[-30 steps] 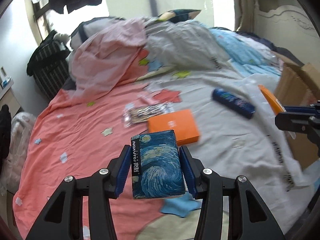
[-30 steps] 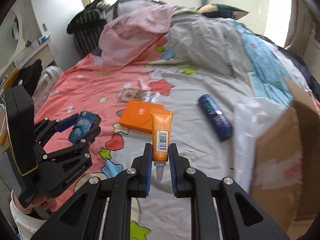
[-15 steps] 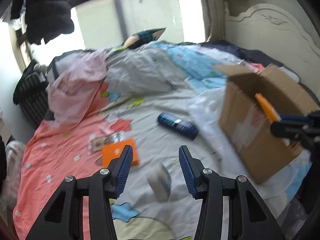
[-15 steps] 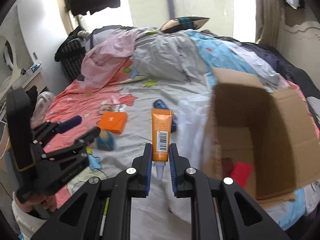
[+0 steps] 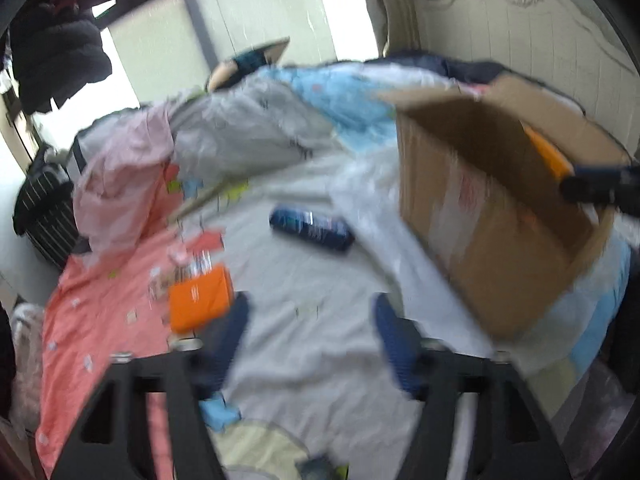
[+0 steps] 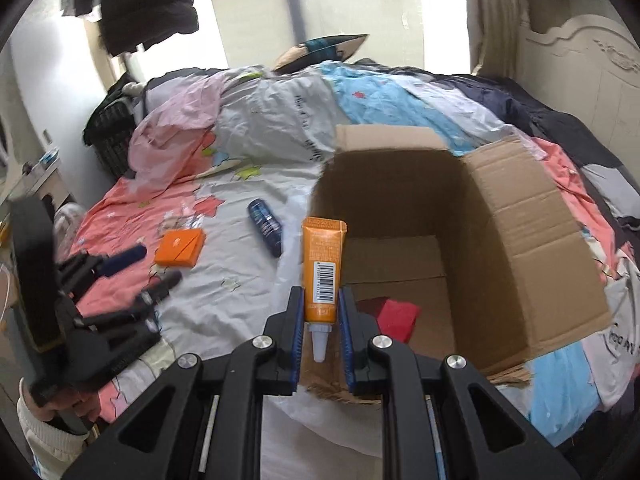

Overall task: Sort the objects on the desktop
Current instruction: 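Carry the tissue pack and the orange tube with both tools toward the cardboard box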

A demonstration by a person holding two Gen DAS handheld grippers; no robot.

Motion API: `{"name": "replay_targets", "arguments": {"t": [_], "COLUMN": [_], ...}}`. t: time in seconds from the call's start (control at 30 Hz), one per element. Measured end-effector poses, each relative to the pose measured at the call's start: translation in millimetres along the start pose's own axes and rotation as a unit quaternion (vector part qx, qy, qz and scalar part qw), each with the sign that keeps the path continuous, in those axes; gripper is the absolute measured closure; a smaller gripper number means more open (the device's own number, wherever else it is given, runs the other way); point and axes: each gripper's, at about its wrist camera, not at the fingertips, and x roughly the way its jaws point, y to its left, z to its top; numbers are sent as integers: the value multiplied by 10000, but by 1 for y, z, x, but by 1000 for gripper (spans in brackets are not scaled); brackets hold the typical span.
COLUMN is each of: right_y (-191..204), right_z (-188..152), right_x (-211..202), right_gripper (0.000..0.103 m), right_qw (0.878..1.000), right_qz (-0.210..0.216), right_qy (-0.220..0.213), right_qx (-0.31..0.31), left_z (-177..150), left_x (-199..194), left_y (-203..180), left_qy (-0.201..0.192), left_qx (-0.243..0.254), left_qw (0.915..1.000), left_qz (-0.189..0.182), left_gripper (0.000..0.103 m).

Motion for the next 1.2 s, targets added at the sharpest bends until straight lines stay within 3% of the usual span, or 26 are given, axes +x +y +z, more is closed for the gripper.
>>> {"name": "replay_targets", "arguments": {"t": [0.23, 0.53, 0.63, 0.8, 0.97, 1.2], "right_y": [36, 63, 63, 63, 65, 62], "right_z": [-24, -57, -63, -66, -69, -72], "right_x": [18, 52, 61, 70, 77, 85], "right_gripper": [88, 88, 88, 88, 88, 88], "right_qw": [9984, 9950, 9947, 9944, 9935, 9928], "right_qz": [446, 646, 604, 598, 628, 672], "right_qy": [169, 578, 668, 724, 810, 861], "right_qx": [-303, -500, -489, -478, -504, -492], "left_z": [-80, -125, -129, -137, -138, -139], "left_x": [17, 37, 28, 29, 25, 27], "left_y": [9, 18, 22, 25, 34, 4], "left_qy": [672, 909, 801, 828, 945, 928], "left_qx": [-125, -672, -761, -868, -1260, -895], "left_qw": [9973, 9933, 9925, 9883, 9827, 9906], "left_qz": [274, 245, 528, 940, 976, 446], "left_gripper": [21, 16, 15, 5, 2, 1]}}
